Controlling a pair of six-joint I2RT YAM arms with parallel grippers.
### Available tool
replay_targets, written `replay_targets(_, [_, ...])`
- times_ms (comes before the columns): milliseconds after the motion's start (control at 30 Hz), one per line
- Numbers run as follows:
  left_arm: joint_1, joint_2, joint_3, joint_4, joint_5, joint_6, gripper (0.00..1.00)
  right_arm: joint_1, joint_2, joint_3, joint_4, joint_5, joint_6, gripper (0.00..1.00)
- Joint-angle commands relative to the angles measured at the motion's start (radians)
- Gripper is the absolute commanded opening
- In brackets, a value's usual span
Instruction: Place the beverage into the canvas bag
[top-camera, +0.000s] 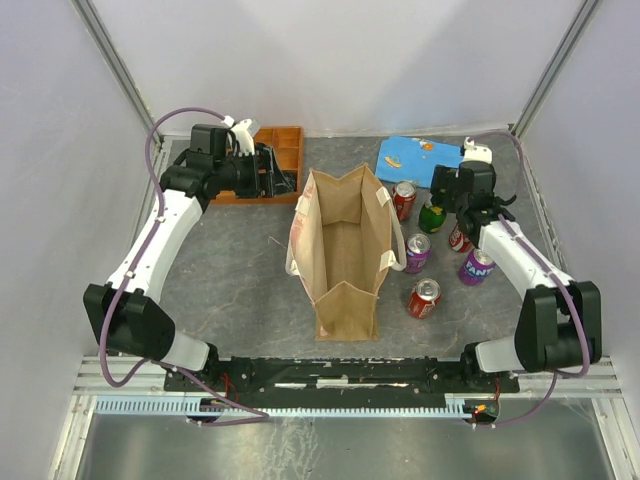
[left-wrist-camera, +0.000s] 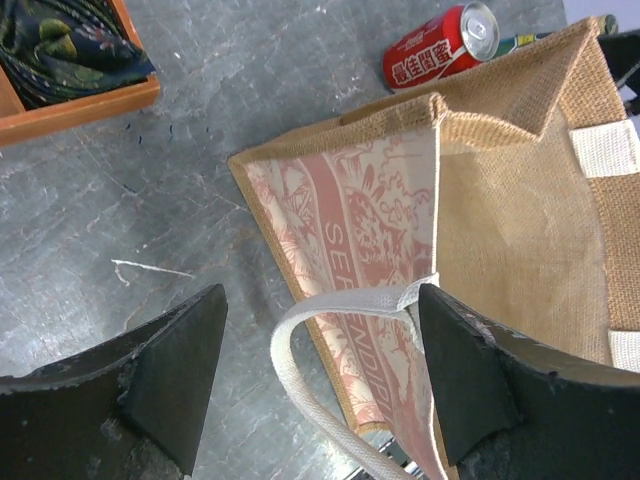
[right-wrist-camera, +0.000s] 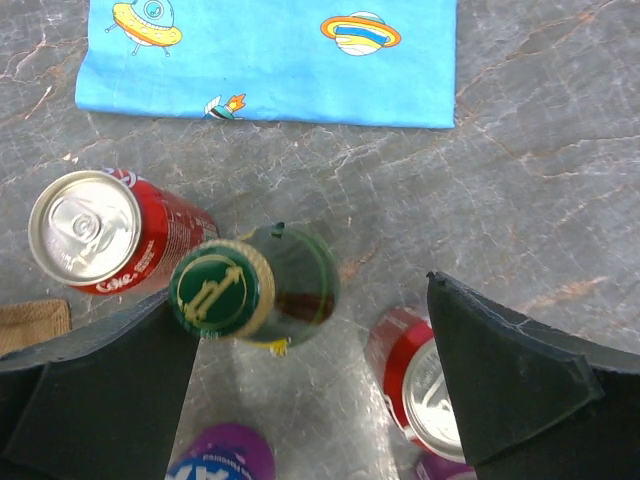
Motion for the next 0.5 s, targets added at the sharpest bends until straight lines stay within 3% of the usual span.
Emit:
replay_targets(0, [-0.002, -0.017, -0.012, 0.014, 0.045, -0.041, 0.83, 0.007, 0.067, 0.003, 0.170, 0.020, 0.028, 0.98])
replay_targets(467, [0.009, 0.013, -0.009, -0.015, 0.068, 0.005, 0.81, 0.015, 0.137, -0.048, 0.314, 0.037, 0.036, 0.86])
